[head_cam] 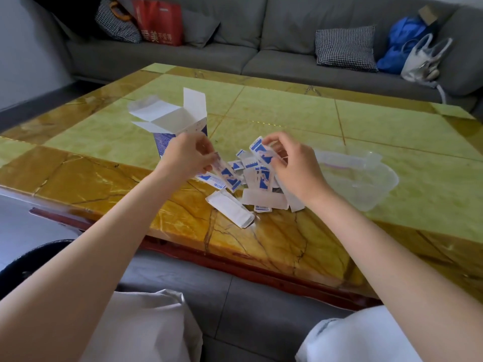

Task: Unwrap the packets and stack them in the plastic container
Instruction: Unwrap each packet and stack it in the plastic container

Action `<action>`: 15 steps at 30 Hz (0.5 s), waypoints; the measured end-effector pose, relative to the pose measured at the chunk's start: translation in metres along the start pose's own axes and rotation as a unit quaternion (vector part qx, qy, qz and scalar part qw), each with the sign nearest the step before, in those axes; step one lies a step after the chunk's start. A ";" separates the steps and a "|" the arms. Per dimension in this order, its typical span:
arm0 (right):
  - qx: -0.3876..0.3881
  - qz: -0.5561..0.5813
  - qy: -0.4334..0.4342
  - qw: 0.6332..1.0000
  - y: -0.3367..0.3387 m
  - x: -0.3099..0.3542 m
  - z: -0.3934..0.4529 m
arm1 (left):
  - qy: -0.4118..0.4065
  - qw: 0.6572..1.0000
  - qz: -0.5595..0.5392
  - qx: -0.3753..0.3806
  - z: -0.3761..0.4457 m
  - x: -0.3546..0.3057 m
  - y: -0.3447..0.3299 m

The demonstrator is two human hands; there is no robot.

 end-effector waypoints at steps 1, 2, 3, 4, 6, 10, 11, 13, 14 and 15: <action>0.039 0.012 -0.019 0.999 -0.003 0.000 -0.002 | 0.009 1.000 -0.012 -0.013 -0.001 0.002 0.004; 0.088 0.017 -0.041 0.995 -0.008 -0.001 -0.004 | 0.017 0.999 -0.027 -0.026 -0.001 0.004 0.006; 0.137 0.005 -0.060 0.989 -0.014 -0.004 -0.008 | 0.026 0.998 -0.041 -0.038 -0.002 0.006 0.009; 0.174 -0.023 -0.070 0.982 -0.021 -0.009 -0.012 | 0.034 0.997 -0.049 -0.050 -0.004 0.009 0.010; 0.184 -0.071 -0.084 0.977 -0.028 -0.017 -0.016 | 0.046 0.995 -0.066 -0.060 -0.006 0.012 0.010; 0.124 -0.095 -0.089 0.984 -0.024 -0.017 -0.015 | 0.069 0.991 -0.113 -0.033 -0.013 0.008 0.004; 0.117 -0.101 -0.084 0.984 -0.024 -0.017 -0.014 | 0.075 0.989 -0.121 -0.030 -0.014 0.008 0.003; 0.101 -0.104 -0.078 0.986 -0.024 -0.016 -0.013 | 0.094 0.984 -0.144 -0.044 -0.015 0.006 0.003; 0.087 -0.099 -0.078 0.988 -0.025 -0.015 -0.012 | 0.109 0.979 -0.162 -0.060 -0.014 0.007 0.004; 0.063 -0.081 -0.083 0.991 -0.024 -0.012 -0.010 | 0.130 0.971 -0.186 -0.077 -0.014 0.008 0.005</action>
Point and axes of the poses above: each hand's wrist, its own z-axis towards the middle knuckle, its own y-axis out of the back of the hand, x = y × z, the point moved 3 cm from there along z, towards the middle knuckle, and after that the axes turned 6 degrees about -x, right-handed, at the moved point
